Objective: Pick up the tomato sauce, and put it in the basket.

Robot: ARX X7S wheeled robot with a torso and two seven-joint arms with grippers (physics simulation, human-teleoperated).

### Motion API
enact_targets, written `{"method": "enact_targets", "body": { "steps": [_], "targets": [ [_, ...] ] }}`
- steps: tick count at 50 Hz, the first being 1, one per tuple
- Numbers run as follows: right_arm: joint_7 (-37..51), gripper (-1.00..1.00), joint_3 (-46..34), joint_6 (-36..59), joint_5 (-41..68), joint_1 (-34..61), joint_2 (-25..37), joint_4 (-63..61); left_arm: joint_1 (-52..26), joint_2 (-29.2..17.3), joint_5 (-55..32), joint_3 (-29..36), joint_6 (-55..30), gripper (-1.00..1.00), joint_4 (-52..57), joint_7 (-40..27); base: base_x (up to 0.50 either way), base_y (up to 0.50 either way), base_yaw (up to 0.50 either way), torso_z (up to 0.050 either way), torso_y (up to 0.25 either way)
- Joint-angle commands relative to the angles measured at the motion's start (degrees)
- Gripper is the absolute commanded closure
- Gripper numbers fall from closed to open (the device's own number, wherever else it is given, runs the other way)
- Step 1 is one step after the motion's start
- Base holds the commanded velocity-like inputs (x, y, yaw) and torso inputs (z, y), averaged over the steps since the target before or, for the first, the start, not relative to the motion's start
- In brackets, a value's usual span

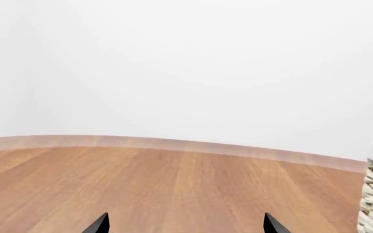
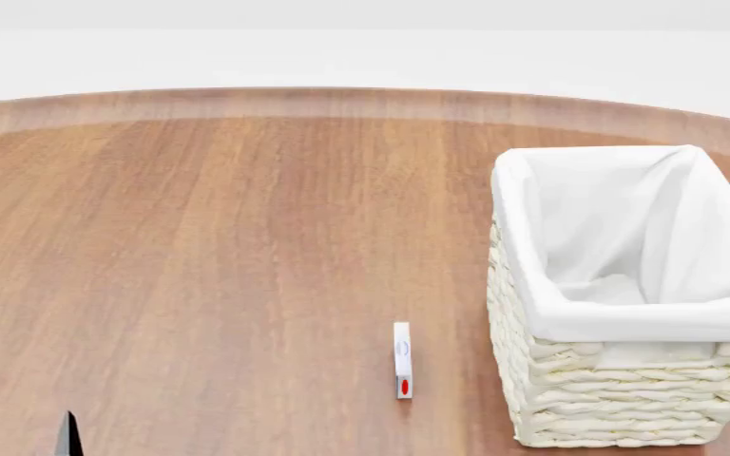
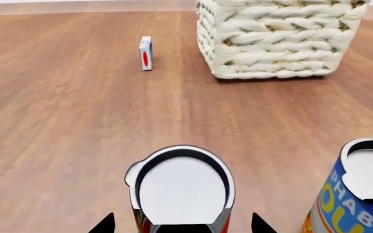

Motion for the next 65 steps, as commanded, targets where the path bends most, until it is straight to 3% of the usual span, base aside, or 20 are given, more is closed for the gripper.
{"method": "enact_targets", "body": {
  "steps": [1, 5, 6, 44, 65],
  "targets": [
    [-0.7, -1.0, -0.3, 0.4, 1.1, 0.4, 0.3, -0.2, 0.0, -0.3, -0.3, 0.2, -0.3, -1.0, 0.4, -0.2, 0.0, 0.0, 0.0, 0.0, 0.0],
    [-1.0, -1.0, -0.5, 0.8, 1.5, 0.1, 0.7, -1.1, -0.1, -0.4, -0.3, 0.3, -0.3, -1.0, 0.6, -0.3, 0.0, 0.0, 0.0, 0.0, 0.0],
    [-1.2, 1.0, -0.6, 0.6, 1.6, 0.3, 0.7, -0.9, -0.2, -0.4, -0.3, 0.4, -0.4, -1.0, 0.6, -0.3, 0.0, 0.0, 0.0, 0.0, 0.0],
    [0.9, 1.0, -4.4, 5.4, -0.8, 0.6, -1.2, -8.1, 0.1, -0.9, -1.7, 0.3, 1.3, -1.0, -1.1, -0.4, 0.0, 0.0, 0.0, 0.0, 0.0],
    [4.8, 1.0, -6.4, 23.1, -1.0, 5.1, -0.7, -24.6, -0.1, -1.4, -2.6, 0.1, 1.6, -1.0, -1.5, -0.5, 0.0, 0.0, 0.0, 0.0, 0.0]
  ]
}}
